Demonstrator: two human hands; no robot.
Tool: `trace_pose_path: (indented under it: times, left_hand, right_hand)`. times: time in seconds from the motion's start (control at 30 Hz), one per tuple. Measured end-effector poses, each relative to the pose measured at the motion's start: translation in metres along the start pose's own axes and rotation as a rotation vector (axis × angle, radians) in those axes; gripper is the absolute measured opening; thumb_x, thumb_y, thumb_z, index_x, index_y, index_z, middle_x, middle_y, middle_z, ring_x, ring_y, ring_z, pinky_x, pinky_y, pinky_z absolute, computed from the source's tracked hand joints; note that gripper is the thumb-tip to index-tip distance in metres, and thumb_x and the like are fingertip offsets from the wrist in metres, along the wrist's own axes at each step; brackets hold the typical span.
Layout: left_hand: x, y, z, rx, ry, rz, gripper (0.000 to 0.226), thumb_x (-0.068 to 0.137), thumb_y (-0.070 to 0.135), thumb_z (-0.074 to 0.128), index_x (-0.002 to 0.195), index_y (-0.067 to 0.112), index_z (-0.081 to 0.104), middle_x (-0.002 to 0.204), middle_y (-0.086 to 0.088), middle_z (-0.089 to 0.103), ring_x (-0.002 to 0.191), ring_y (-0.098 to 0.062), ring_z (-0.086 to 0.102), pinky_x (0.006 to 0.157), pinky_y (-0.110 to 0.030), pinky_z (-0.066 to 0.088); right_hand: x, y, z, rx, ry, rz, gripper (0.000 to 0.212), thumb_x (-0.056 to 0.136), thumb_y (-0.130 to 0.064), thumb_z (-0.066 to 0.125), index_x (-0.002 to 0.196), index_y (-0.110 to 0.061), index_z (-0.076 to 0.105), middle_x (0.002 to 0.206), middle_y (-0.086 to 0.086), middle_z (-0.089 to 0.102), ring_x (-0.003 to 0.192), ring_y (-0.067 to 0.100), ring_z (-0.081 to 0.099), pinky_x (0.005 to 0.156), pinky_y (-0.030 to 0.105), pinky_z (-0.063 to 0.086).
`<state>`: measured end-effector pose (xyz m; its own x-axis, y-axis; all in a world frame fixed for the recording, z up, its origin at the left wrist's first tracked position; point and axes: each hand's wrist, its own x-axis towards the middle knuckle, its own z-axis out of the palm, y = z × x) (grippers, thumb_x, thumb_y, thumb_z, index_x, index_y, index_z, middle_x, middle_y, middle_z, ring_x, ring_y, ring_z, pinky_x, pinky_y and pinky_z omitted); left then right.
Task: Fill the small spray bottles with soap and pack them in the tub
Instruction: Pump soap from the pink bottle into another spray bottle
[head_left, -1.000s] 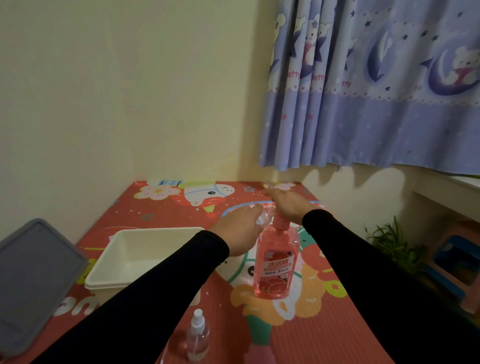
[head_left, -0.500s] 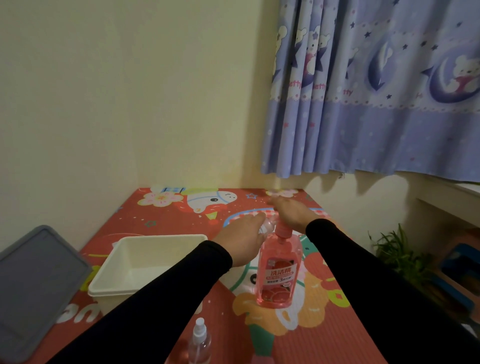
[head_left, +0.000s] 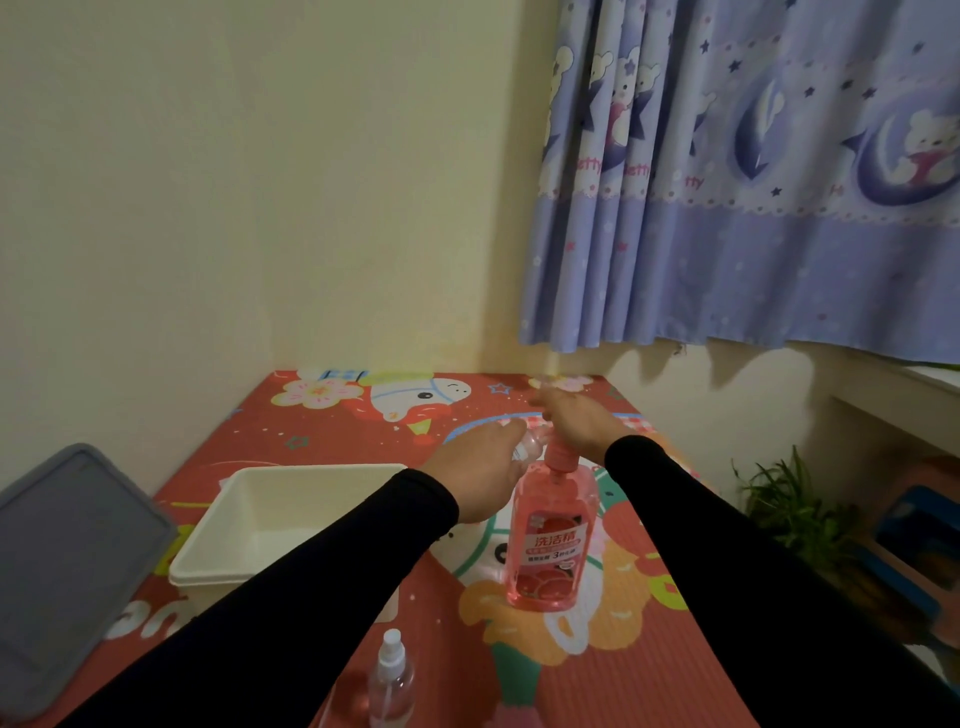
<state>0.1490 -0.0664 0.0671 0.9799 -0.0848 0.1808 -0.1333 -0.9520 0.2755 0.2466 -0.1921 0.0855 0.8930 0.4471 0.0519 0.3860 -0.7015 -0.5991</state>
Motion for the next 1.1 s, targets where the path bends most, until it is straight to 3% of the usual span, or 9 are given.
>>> trace_pose_path:
  times: [0.17, 0.3, 0.43, 0.6, 0.73, 0.97, 1.1]
  left_hand:
    - [-0.001, 0.003, -0.005, -0.009, -0.037, -0.011, 0.035, 0.103, 0.029, 0.041, 0.134, 0.015, 0.042, 0.129, -0.008, 0.054, 0.113, -0.026, 0.051, 0.084, -0.031, 0.038]
    - [0.000, 0.003, -0.012, -0.040, -0.003, -0.007, 0.029, 0.102, 0.029, 0.041, 0.127, 0.014, 0.047, 0.125, -0.009, 0.055, 0.107, -0.027, 0.053, 0.084, -0.034, 0.041]
    - [-0.002, 0.002, -0.007, -0.010, 0.006, -0.003, 0.038, 0.102, 0.029, 0.041, 0.138, 0.017, 0.039, 0.136, -0.008, 0.048, 0.119, -0.026, 0.049, 0.091, -0.033, 0.039]
    - [-0.003, 0.002, 0.000, 0.001, -0.011, -0.002, 0.040, 0.103, 0.028, 0.040, 0.141, 0.016, 0.036, 0.135, -0.009, 0.048, 0.120, -0.026, 0.047, 0.084, -0.027, 0.031]
    - [-0.001, 0.001, -0.007, -0.047, -0.023, -0.012, 0.036, 0.102, 0.029, 0.041, 0.136, 0.016, 0.041, 0.132, -0.008, 0.051, 0.116, -0.025, 0.050, 0.085, -0.030, 0.038]
    - [0.001, 0.000, -0.007, -0.020, 0.001, -0.006, 0.038, 0.102, 0.028, 0.041, 0.138, 0.016, 0.040, 0.137, -0.009, 0.048, 0.121, -0.026, 0.048, 0.092, -0.034, 0.038]
    - [0.000, -0.001, 0.000, -0.019, -0.027, -0.002, 0.042, 0.103, 0.030, 0.039, 0.142, 0.016, 0.035, 0.138, -0.009, 0.046, 0.124, -0.025, 0.044, 0.088, -0.028, 0.032]
  right_hand:
    - [-0.002, -0.004, -0.001, -0.044, -0.014, 0.056, 0.038, 0.104, -0.016, 0.028, 0.135, -0.002, 0.045, 0.138, 0.022, 0.049, 0.125, 0.037, 0.047, 0.105, 0.044, 0.037]
    - [0.000, -0.010, -0.011, 0.090, 0.017, 0.036, 0.047, 0.105, -0.030, 0.026, 0.130, -0.001, 0.052, 0.131, 0.020, 0.055, 0.123, 0.037, 0.049, 0.102, 0.041, 0.037]
    - [-0.003, -0.005, -0.004, 0.199, 0.048, 0.005, 0.050, 0.103, -0.037, 0.024, 0.124, -0.010, 0.061, 0.134, 0.008, 0.057, 0.124, 0.023, 0.051, 0.108, 0.039, 0.037]
    - [-0.007, -0.004, -0.001, 0.071, -0.011, 0.074, 0.040, 0.104, -0.014, 0.026, 0.138, -0.001, 0.043, 0.143, 0.018, 0.047, 0.130, 0.032, 0.046, 0.106, 0.037, 0.035]
    - [-0.002, -0.007, -0.005, -0.010, -0.004, 0.047, 0.041, 0.105, -0.019, 0.025, 0.136, -0.002, 0.045, 0.140, 0.020, 0.049, 0.128, 0.035, 0.046, 0.106, 0.040, 0.035]
    - [0.003, -0.004, -0.006, 0.091, -0.007, 0.013, 0.046, 0.104, -0.030, 0.025, 0.130, -0.005, 0.053, 0.138, 0.012, 0.054, 0.125, 0.028, 0.049, 0.107, 0.039, 0.035]
    - [-0.002, -0.001, 0.001, 0.041, -0.013, 0.068, 0.039, 0.104, -0.015, 0.026, 0.135, 0.000, 0.046, 0.139, 0.021, 0.050, 0.126, 0.035, 0.048, 0.106, 0.041, 0.037]
